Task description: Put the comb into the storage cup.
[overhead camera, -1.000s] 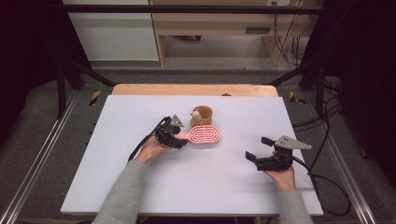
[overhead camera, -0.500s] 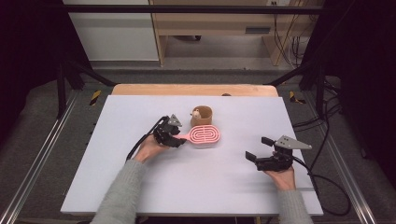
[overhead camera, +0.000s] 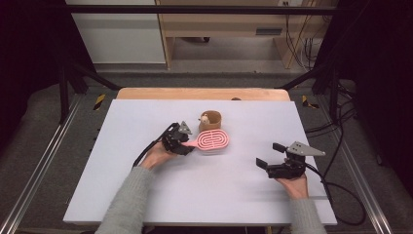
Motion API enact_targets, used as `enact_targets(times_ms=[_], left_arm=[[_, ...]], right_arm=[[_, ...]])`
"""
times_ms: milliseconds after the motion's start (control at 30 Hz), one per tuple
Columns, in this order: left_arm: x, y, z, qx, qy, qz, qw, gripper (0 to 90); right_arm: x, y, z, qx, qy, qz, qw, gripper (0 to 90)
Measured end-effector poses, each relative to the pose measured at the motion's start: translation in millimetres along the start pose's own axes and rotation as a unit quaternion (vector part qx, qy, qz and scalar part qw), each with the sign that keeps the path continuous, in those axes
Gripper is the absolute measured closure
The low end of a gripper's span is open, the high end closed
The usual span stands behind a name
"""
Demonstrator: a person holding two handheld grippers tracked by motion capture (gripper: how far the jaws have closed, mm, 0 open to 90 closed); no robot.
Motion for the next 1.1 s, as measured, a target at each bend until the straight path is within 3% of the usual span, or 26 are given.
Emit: enact_targets(times_ms=[433, 1100], left_arm=[[-0.7, 1.5, 3.0, 0.028, 0.003, -0.002, 0.9996, 58.3], [-3.1, 3.5, 10.6, 0.051, -0.028, 0.002, 0.9983, 65.8]], right_arm=[[0.0, 0.0, -0.1, 0.001, 0.0, 0.0, 1.0, 0.3], [0.0, 0.0, -0.1, 0.002, 0.001, -0.001, 1.0, 0.3]])
Point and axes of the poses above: each handheld gripper's, and its own axes: x roughly forward along the jaws, y roughly out of its top, z roughly to its right, the point moved 5 cm from there along x, roughly forward along the jaws, and after that the axes turned 15 degrees about x, right-handed, at the moved point
